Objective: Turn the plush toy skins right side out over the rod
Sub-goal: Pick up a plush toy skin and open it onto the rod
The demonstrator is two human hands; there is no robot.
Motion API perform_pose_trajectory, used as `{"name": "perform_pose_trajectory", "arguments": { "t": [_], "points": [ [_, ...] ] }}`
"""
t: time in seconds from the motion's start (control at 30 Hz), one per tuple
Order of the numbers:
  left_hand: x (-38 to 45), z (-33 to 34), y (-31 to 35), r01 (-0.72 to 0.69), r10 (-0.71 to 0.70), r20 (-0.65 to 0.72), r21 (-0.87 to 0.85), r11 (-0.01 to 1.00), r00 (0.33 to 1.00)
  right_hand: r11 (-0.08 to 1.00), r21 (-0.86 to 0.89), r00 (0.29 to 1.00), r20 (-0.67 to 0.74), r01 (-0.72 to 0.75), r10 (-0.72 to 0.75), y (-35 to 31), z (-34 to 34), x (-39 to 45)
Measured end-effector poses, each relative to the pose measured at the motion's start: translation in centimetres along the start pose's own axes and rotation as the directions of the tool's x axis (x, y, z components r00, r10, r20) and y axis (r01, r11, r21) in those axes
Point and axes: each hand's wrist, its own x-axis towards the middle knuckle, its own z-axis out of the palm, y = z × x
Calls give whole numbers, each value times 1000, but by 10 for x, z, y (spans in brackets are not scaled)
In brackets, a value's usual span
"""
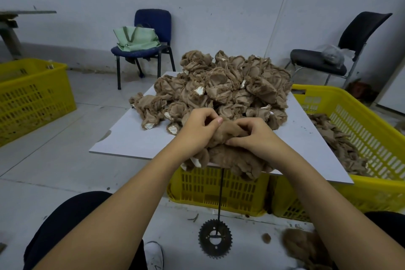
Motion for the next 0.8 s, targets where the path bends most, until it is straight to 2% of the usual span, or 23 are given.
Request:
{"name": "perform_pose_trajectory", "arguments": {
  "t": [0.17, 0.3, 0.37, 0.47, 0.53, 0.6, 0.67, 0.8],
  "points": [
    [8, -2, 0, 136, -150, -93, -140, 981, 984, 1000, 19, 1000, -24, 13, -13, -9, -2, 7],
    [14, -8, 1, 199, -243, -143, -265, 943, 960, 974, 223, 998, 61, -45, 32, -10, -9, 8],
    [16, -7, 2, 213, -251, -133, -248, 945, 959, 949, 303, 994, 86, -88, 65, -7, -13, 7],
    [14, 0, 4, 187, -210, -149, -160, 969, 966, 926, 357, 993, 54, -120, 108, -1, -12, 7],
    [11, 2, 4, 103, -115, -174, -78, 992, 978, 931, 352, 995, 11, -92, 95, -2, -9, 9],
    [5, 2, 3, 4, 3, -121, 62, 998, 993, 935, 349, 998, -13, -57, 66, -4, -6, 11],
    [1, -1, 2, -45, 50, -29, 163, 986, 998, 942, 334, 999, -28, -29, 41, -6, -6, 13],
    [0, -9, 1, -46, 45, 9, 109, 993, 999, 959, 285, 999, -49, 0, 14, -11, -5, 17]
  ]
}}
